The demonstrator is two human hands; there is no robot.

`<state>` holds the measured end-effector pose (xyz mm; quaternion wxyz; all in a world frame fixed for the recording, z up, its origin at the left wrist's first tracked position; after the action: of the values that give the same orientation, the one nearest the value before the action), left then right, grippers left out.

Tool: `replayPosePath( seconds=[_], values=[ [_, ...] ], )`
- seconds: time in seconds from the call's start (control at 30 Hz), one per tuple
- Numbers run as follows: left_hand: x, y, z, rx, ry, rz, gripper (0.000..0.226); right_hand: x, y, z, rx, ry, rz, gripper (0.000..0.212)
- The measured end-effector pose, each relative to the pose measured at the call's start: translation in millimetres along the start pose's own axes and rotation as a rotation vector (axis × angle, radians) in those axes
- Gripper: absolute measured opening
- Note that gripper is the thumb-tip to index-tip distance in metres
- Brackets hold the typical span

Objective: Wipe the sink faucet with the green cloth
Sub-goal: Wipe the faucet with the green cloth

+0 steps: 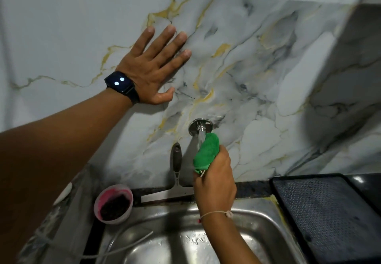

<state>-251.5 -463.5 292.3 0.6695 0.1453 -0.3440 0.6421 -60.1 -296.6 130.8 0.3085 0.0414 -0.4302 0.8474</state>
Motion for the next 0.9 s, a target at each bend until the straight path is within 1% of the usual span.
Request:
replayPosePath(
  seconds=[0.03, 0.07, 0.1, 0.17, 0.2, 0.27, 0.33, 0.4, 0.47, 0.5, 0.53, 0.6, 0.67, 0.7, 0.73, 0.77, 0.83, 0.9],
  values=[
    [0, 0, 0, -0.004, -0.001, -0.005, 0.089, 1, 3, -7, 0.114, 0.055, 0.024, 0.073],
    [0, 1, 0, -0.007, -0.001, -0.008, 0.089, 5, 5, -16, 0.291, 0.112, 0.079, 0.064],
    [-1, 2, 0, -0.011, 0.001, -0.014, 0.089, 11, 8, -25, 0.522, 0.173, 0.166, 0.054],
    [0, 4, 1, -0.016, 0.005, -0.017, 0.090, 20, 15, -41, 0.944, 0.273, 0.439, 0.040],
    [0, 5, 1, -0.014, 0.004, -0.020, 0.090, 23, 17, -45, 1.065, 0.315, 0.586, 0.038],
    [-1, 6, 1, -0.003, 0.007, -0.020, 0.091, 25, 27, -49, 1.220, 0.398, 0.824, 0.049],
    [-1, 7, 1, 0.003, 0.009, -0.017, 0.091, 25, 38, -53, 1.388, 0.487, 0.962, 0.056],
    [-1, 6, 1, 0.012, 0.012, -0.012, 0.090, 24, 45, -54, 1.512, 0.519, 1.024, 0.059],
    [1, 5, 2, 0.025, 0.023, -0.006, 0.090, 23, 42, -53, 1.506, 0.476, 0.985, 0.058],
    [1, 4, 2, 0.029, 0.025, 0.000, 0.091, 22, 40, -52, 1.436, 0.442, 0.918, 0.055],
    [1, 3, 2, 0.027, 0.025, 0.005, 0.091, 20, 36, -51, 1.323, 0.403, 0.807, 0.049],
    [1, 1, 2, 0.023, 0.024, 0.003, 0.091, 12, 28, -47, 1.019, 0.313, 0.478, 0.038],
    [1, 0, 1, 0.025, 0.013, -0.006, 0.091, 0, 20, -40, 0.616, 0.229, 0.143, 0.042],
    [0, 0, 1, 0.028, 0.010, -0.009, 0.091, -7, 16, -35, 0.444, 0.180, 0.026, 0.046],
    [-1, 0, 1, 0.027, 0.008, -0.011, 0.091, -12, 14, -30, 0.335, 0.134, -0.049, 0.050],
    [0, 0, 0, 0.024, 0.004, -0.012, 0.091, -15, 10, -27, 0.293, 0.105, -0.079, 0.054],
    [-1, 0, 0, 0.015, -0.004, 0.005, 0.091, -16, 4, -28, 0.276, 0.047, -0.085, 0.057],
    [1, -3, 0, -0.017, -0.014, 0.045, 0.092, -19, -11, -31, 0.193, -0.080, -0.044, 0.064]
  ],
)
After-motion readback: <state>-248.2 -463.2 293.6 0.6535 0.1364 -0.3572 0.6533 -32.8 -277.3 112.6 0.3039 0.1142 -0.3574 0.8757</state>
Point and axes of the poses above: each hand's wrist, its own x-axis towards the middle knuckle, its own y-axis out of the palm, z = x × y, the point moved 2 cm from there along x, towards the middle knuckle, and after that the axes turned 3 degrees about -x, right-handed, at the moved point
